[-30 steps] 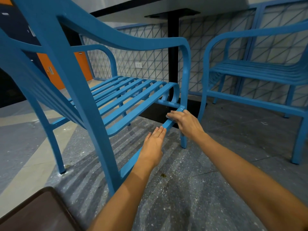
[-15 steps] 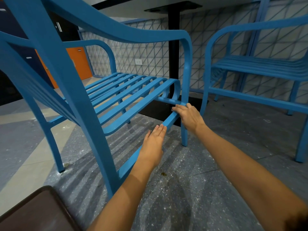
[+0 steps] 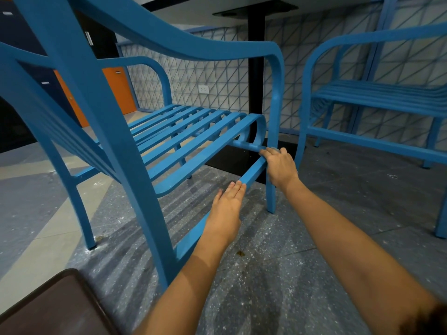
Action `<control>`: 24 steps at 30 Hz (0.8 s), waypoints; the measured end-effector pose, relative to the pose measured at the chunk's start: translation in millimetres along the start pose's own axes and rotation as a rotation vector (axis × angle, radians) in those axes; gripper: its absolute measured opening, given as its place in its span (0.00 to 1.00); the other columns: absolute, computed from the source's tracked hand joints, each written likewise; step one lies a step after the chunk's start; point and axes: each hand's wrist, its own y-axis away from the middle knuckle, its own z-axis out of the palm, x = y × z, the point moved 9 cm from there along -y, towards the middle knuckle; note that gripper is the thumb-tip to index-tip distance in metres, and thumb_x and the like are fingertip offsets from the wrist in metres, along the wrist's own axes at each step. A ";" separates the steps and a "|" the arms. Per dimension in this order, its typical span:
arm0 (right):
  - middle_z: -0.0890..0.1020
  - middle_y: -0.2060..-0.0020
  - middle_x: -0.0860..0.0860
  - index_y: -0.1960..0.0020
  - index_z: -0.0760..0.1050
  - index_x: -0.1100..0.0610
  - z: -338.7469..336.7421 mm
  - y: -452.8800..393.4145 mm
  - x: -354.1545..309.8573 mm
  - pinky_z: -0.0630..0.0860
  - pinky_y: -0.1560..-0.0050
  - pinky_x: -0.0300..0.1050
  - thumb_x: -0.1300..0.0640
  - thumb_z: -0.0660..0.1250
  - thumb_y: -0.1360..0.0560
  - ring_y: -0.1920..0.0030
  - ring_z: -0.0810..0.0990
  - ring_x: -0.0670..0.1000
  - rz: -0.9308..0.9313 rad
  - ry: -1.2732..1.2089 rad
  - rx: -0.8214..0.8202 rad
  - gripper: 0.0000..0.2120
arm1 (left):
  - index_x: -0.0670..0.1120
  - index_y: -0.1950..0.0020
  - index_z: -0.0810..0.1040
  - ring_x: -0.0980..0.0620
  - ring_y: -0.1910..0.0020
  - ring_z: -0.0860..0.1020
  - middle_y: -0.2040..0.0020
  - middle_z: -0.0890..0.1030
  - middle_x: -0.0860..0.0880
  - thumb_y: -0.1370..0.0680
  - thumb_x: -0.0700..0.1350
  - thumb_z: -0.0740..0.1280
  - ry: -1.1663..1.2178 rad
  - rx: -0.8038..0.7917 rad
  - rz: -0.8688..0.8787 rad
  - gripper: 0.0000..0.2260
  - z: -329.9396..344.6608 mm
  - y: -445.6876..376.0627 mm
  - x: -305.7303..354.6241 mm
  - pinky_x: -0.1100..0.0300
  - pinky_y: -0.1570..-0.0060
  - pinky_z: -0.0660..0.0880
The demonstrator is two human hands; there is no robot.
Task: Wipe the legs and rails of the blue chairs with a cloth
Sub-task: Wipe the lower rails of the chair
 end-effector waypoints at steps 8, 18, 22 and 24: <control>0.72 0.31 0.56 0.27 0.65 0.58 4.2 4.5 3.0 0.70 0.34 0.51 0.70 0.63 0.26 0.37 0.72 0.59 0.100 -0.217 -0.001 0.28 | 0.45 0.21 0.48 0.53 0.22 0.47 0.20 0.50 0.50 0.25 0.27 0.60 0.013 -0.002 -0.011 0.37 -3.0 3.2 0.7 0.53 0.23 0.45; 0.77 0.39 0.61 0.28 0.65 0.62 -0.9 14.7 -0.3 0.74 0.39 0.54 0.70 0.58 0.23 0.41 0.77 0.62 0.139 -0.279 0.008 0.24 | 0.45 0.21 0.48 0.52 0.21 0.47 0.20 0.50 0.49 0.26 0.26 0.60 -0.003 -0.017 -0.006 0.38 -3.6 2.7 2.9 0.53 0.23 0.45; 0.80 0.44 0.62 0.28 0.66 0.62 -5.3 19.9 -1.7 0.75 0.43 0.53 0.68 0.56 0.21 0.45 0.79 0.62 0.159 -0.314 0.035 0.21 | 0.45 0.21 0.48 0.52 0.22 0.47 0.20 0.50 0.50 0.26 0.27 0.61 -0.009 -0.019 -0.010 0.38 -4.6 2.7 4.3 0.54 0.24 0.45; 0.81 0.50 0.61 0.29 0.68 0.59 -3.0 23.1 -0.7 0.77 0.50 0.51 0.64 0.56 0.20 0.50 0.81 0.61 0.200 -0.362 0.017 0.20 | 0.45 0.21 0.47 0.53 0.22 0.46 0.20 0.49 0.50 0.26 0.27 0.61 -0.017 -0.029 -0.014 0.38 -3.9 2.9 4.3 0.54 0.24 0.44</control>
